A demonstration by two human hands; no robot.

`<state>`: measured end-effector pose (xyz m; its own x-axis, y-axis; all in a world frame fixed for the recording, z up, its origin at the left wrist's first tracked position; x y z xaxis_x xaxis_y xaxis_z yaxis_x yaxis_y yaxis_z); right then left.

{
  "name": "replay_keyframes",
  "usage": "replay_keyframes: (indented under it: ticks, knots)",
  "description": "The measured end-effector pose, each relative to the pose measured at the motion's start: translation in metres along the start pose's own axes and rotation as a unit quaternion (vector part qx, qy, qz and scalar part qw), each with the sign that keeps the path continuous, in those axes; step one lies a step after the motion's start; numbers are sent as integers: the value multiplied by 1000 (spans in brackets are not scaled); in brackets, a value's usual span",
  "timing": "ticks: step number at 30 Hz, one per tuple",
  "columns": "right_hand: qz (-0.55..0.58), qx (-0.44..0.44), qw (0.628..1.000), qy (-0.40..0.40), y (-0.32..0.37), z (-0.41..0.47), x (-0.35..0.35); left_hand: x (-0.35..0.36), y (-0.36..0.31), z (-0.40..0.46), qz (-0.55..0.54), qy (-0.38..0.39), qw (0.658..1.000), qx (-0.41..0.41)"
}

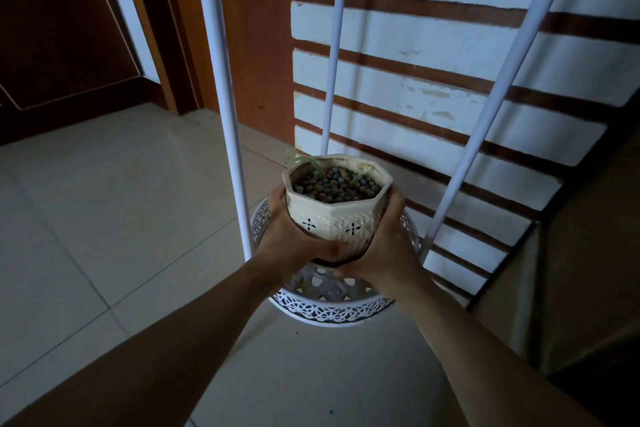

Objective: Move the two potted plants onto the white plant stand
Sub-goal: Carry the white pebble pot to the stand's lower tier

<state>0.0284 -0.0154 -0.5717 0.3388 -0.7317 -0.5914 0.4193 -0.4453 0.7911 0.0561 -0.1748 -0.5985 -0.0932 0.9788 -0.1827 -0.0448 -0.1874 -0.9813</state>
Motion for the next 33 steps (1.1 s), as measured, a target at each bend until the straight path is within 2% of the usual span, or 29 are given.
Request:
replay_keyframes:
  ticks: [6, 19, 24, 31, 33]
  knots:
    - [-33, 9, 999, -6, -2, 1, 2, -1, 10, 6, -4, 21, 999, -34]
    - [-89, 21, 996, -7, -3, 1, 6, 0, 12, 6, 8, 27, 999, -33]
    - [-116, 28, 993, -15, -1, -5, 6, 0, 9, 4, 51, 31, 998, -28]
    - [-133, 54, 989, 18, -1, -8, 11, 4, 0, -6, 77, 42, 996, -31]
    - [-103, 60, 992, 34, -1, -9, 14, 5, -6, -10, 85, 38, 995, -34]
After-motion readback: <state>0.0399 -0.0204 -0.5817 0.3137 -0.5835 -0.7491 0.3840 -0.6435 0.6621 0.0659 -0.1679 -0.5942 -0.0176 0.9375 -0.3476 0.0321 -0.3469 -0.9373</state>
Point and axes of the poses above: each hand's wrist, its own z-axis towards the middle knuckle, its own x-axis out of the palm, y = z × x, the point moved 9 cm from there along z, towards the middle knuckle, and after that the axes turned 14 degrees about y, right-handed, at the moved point
